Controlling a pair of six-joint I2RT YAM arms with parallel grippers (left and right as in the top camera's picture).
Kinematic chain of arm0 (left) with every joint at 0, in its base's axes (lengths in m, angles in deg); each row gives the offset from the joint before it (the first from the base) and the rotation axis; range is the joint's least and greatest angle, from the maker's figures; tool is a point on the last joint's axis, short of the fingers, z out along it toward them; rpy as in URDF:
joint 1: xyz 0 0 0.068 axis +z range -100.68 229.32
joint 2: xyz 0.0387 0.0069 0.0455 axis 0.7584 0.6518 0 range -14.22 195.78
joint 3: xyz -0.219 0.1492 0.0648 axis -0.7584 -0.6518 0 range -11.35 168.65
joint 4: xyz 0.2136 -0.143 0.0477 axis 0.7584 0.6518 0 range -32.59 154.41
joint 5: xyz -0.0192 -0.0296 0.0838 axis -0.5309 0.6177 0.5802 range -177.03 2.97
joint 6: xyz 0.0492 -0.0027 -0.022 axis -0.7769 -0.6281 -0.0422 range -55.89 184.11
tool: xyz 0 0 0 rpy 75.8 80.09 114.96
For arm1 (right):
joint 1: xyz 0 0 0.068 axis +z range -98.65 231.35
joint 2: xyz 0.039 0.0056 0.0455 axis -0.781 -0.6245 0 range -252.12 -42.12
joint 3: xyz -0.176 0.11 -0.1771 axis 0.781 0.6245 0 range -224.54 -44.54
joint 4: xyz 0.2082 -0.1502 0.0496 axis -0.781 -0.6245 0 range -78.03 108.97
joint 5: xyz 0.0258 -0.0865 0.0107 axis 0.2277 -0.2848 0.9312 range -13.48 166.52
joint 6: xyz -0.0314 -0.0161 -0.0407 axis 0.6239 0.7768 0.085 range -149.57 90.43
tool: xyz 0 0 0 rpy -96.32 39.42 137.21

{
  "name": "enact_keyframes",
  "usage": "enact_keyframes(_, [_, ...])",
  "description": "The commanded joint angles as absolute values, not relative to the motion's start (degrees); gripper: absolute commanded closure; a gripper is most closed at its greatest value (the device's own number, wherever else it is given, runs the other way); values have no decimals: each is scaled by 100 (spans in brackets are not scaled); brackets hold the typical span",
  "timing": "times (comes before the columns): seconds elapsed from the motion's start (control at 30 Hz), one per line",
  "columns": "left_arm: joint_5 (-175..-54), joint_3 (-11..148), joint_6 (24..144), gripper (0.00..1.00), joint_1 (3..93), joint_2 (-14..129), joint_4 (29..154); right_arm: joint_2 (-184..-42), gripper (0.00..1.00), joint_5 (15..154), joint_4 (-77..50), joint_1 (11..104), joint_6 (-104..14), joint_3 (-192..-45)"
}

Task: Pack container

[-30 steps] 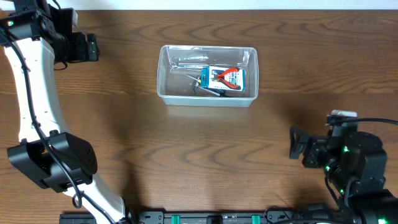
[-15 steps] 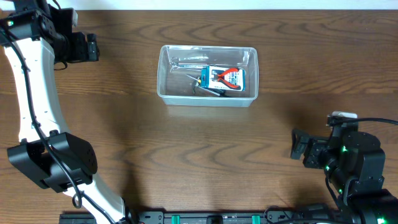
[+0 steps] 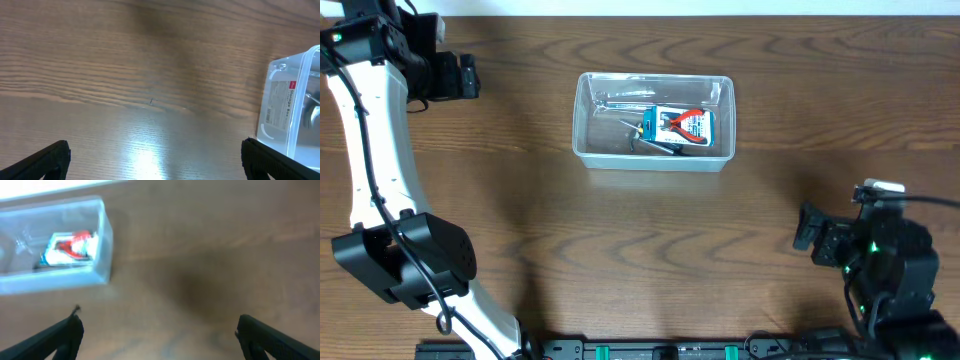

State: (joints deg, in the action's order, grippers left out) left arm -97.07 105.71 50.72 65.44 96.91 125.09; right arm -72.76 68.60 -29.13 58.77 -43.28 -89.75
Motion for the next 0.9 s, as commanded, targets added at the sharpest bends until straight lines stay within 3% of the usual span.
enact_keyframes(0.0, [-9664,10575,5041,2,6564,9674,12528,-6644,1,6757,-2336,5849,-4081,-8291])
enact_keyframes(0.37, [-9664,10575,5041,2,6564,9674,12528,-5267,1,7126,-1,5536,-4094,-6064])
enact_keyframes(0.67, [-9664,10575,5041,2,6564,9674,12528,-5195,1,7406,1181,5082,-4107,-5220])
enact_keyframes(0.87, [-9664,10575,5041,2,6564,9674,12528,-4773,1,7424,1255,5025,-4037,-4894])
